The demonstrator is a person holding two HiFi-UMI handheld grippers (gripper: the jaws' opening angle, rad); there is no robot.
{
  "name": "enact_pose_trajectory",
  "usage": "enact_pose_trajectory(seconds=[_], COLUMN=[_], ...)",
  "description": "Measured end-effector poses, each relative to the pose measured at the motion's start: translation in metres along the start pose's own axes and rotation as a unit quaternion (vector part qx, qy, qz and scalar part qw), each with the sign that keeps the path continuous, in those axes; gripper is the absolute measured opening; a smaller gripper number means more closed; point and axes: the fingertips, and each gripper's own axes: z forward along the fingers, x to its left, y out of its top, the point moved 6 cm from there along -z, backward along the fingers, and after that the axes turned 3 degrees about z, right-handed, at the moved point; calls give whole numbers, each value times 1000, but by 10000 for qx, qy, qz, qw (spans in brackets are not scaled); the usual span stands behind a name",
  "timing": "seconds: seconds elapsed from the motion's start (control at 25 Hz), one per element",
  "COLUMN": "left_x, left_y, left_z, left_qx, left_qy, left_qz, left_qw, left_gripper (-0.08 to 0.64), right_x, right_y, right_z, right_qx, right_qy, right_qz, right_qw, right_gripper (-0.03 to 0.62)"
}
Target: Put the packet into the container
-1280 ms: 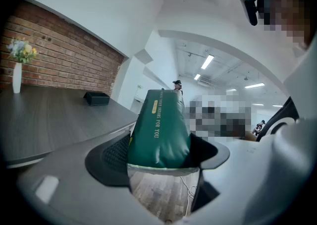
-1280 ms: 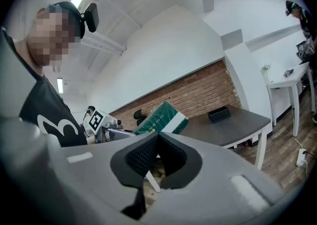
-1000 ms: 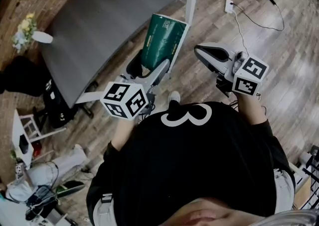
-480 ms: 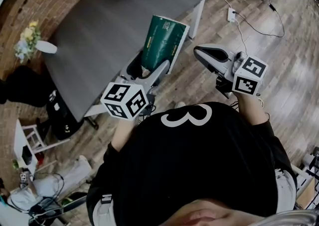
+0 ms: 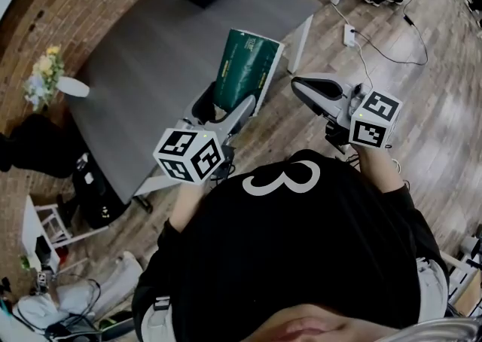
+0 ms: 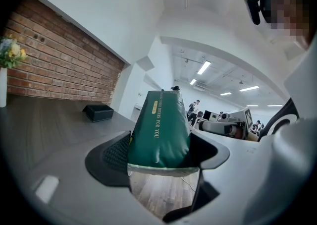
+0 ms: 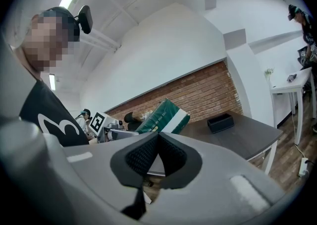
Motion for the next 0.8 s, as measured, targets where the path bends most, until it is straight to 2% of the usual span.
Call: enact_pose_trajectory(seconds=[0.36, 0.6, 0.8], left_x=[37, 67, 87], left_y=[14, 28, 39], left_z=[45, 95, 136], left_qx=[70, 187, 214], left_qy=[56, 192, 351], left_qz=[-59, -135, -55], left_qw=[9999, 9996, 9991], left_gripper=[394, 394, 394], right_x=[-58, -119, -169], right_y=[16, 40, 53], right_z=[30, 53, 64], right_qx=[46, 83, 41], right_qy=[42, 140, 252], right_qz=[152, 274, 346], right_qw=[9999, 9995, 9991], right_gripper=[2, 2, 2])
